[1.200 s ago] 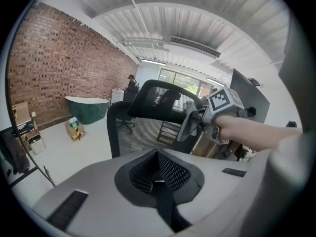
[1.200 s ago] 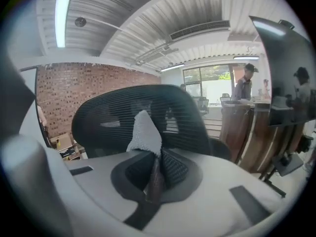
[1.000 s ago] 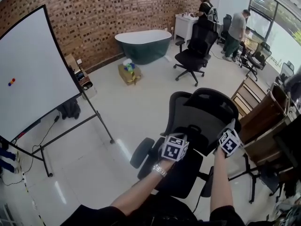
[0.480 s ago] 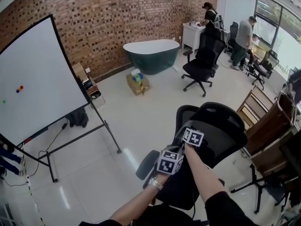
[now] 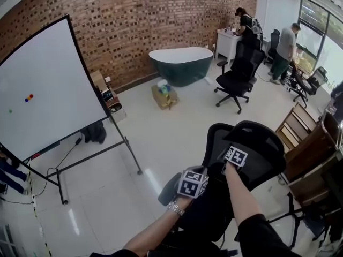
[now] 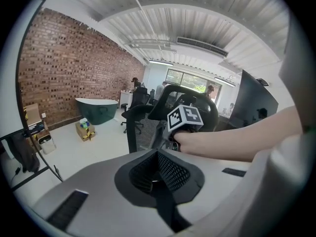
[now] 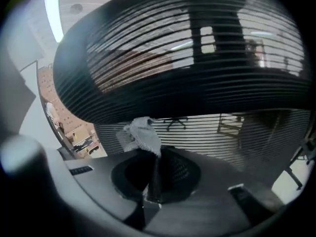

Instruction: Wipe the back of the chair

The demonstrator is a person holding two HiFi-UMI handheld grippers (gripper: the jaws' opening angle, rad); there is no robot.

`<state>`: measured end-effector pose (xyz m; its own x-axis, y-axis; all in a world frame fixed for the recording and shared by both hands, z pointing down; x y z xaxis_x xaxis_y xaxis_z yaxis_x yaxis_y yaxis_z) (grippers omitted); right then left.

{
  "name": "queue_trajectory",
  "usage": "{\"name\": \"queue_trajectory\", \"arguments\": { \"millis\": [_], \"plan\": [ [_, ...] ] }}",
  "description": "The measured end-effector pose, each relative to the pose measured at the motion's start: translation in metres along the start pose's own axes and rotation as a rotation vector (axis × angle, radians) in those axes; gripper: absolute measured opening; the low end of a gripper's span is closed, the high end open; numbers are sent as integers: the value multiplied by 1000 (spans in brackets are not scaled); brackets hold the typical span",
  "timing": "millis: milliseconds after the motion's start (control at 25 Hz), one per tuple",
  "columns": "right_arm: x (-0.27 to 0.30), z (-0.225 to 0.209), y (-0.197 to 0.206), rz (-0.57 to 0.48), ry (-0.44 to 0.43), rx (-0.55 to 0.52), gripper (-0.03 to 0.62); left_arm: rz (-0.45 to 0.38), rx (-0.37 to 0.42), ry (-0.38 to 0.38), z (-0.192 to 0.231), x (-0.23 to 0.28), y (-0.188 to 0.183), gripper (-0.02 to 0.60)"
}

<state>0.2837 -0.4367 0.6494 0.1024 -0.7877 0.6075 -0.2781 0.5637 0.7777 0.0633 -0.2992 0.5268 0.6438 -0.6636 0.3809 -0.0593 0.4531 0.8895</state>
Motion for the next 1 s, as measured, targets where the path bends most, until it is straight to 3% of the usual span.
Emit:
{"name": "queue_trajectory", "arguments": {
  "millis": [200, 400, 560, 640, 680, 760, 1000],
  "plan": [
    [-35, -75, -5, -84, 119, 47, 15, 0, 37, 79, -26, 16, -10, 2],
    [-79, -186, 7, -48, 333, -62, 15, 11, 71, 166, -60, 27, -9, 2],
    [-115, -262, 29, -3, 447, 19, 15, 23, 74, 215, -76, 34, -1, 2],
    [-128, -277, 40, 24, 502, 42, 15, 36, 68, 209, -74, 34, 3, 2],
    [-127, -269, 44, 24, 472, 46, 15, 37, 65, 203, -72, 33, 4, 2],
    [-107, -231, 45, -22, 324, 23, 15, 26, 61, 195, -68, 32, 3, 2],
    [-49, -70, 48, -55, -7, -62, 15, 33, 55, 137, -52, 22, 7, 2]
  ]
}}
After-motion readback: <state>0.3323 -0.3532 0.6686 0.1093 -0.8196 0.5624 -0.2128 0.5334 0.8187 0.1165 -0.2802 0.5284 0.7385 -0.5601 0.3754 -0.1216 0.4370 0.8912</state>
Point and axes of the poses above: the fingertips, and each gripper's own axes: x forward along the fingers, z to its left, y out of its underside, the point moved 4 cm from there along -x, backward along the fingers, and after that the axes turned 2 degrees about -x, right-handed, at the moved point
